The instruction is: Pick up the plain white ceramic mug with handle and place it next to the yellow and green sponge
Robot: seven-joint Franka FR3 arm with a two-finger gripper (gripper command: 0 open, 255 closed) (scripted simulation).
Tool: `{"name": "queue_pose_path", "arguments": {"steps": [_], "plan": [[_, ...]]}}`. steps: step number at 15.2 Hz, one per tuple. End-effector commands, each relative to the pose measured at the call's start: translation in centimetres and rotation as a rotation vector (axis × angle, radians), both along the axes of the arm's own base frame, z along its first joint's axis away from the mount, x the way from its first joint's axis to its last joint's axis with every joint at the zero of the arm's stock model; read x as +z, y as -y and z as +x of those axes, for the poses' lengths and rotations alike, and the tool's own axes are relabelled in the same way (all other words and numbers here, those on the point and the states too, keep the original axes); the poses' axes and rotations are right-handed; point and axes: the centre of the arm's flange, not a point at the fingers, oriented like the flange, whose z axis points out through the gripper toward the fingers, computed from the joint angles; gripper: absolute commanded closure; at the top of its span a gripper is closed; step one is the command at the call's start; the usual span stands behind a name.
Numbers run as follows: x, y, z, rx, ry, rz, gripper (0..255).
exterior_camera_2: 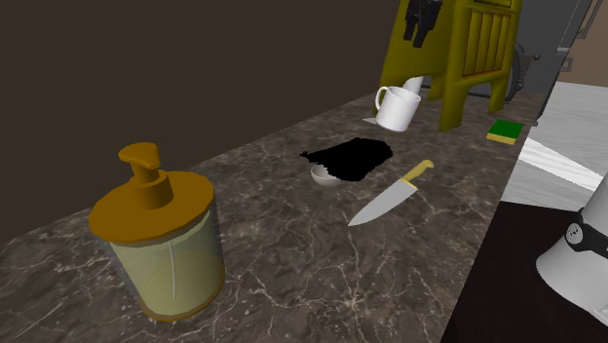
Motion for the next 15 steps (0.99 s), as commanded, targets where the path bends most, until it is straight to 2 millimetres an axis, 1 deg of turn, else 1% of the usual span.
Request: {"name": "queue_pose_path", "arguments": {"steps": [1, 6, 7, 13, 14, 15], "plan": [[1.1, 1.9, 0.5, 0.143, -0.006, -0.026, 0], [4.6, 5.5, 3.8, 0.543, -0.009, -0.107, 0], [4.8, 5.7, 4.1, 0.569, -0.009, -0.112, 0], [1.7, 6.0, 4.6, 0.569, -0.009, -0.112, 0], [0.9, 6.1, 4.7, 0.569, -0.009, -0.112, 0], [0.9, 6.1, 4.7, 0.569, -0.009, -0.112, 0]]}}
